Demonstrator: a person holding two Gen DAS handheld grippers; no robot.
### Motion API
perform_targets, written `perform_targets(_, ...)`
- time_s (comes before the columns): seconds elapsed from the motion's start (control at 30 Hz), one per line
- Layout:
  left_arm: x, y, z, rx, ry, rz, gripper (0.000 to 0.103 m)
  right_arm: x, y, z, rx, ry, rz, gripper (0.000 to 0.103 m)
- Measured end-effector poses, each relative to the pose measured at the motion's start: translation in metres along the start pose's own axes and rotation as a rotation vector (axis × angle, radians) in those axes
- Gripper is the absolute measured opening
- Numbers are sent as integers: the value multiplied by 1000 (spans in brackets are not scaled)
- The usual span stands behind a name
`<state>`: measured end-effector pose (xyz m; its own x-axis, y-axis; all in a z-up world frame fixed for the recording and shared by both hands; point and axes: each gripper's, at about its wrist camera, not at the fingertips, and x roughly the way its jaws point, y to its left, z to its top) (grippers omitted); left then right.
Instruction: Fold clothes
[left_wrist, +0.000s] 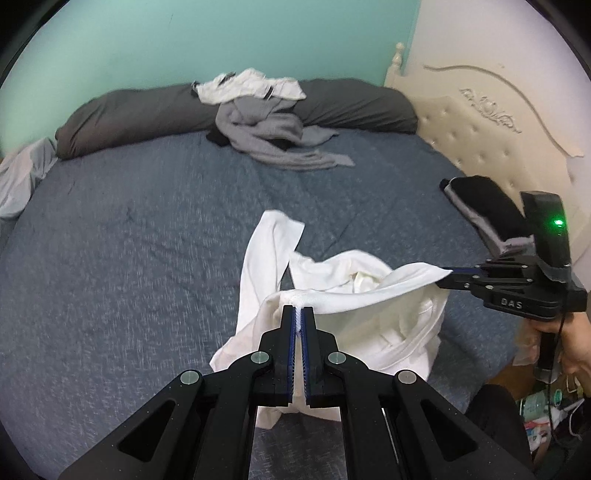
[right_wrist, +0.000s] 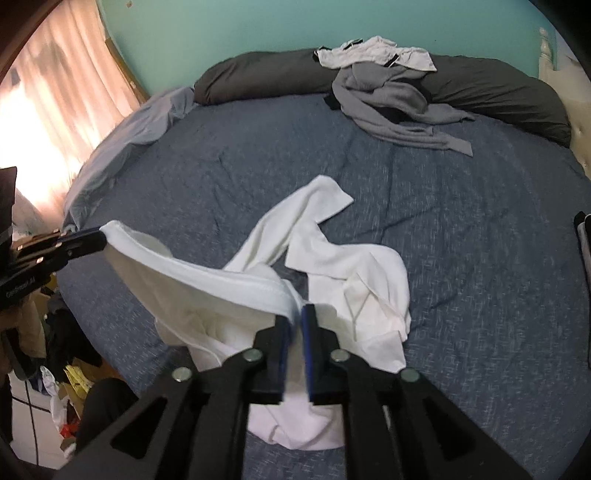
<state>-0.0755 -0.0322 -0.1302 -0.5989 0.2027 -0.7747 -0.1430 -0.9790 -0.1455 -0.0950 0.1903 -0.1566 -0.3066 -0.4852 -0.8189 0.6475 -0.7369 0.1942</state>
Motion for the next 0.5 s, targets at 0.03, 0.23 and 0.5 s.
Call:
perform_targets(0.03, 6, 2, 0, -5, 10, 2, 3, 1, -2, -1, -6, -1, -13, 28)
perform_targets(0.23, 35, 17, 6, -50, 45, 8, 3, 0, -35, -5, 31, -25, 13, 48)
perform_targets(0.5, 65, 38, 12, -85, 75, 18, 3, 18, -67, -20, 14, -15, -17, 49)
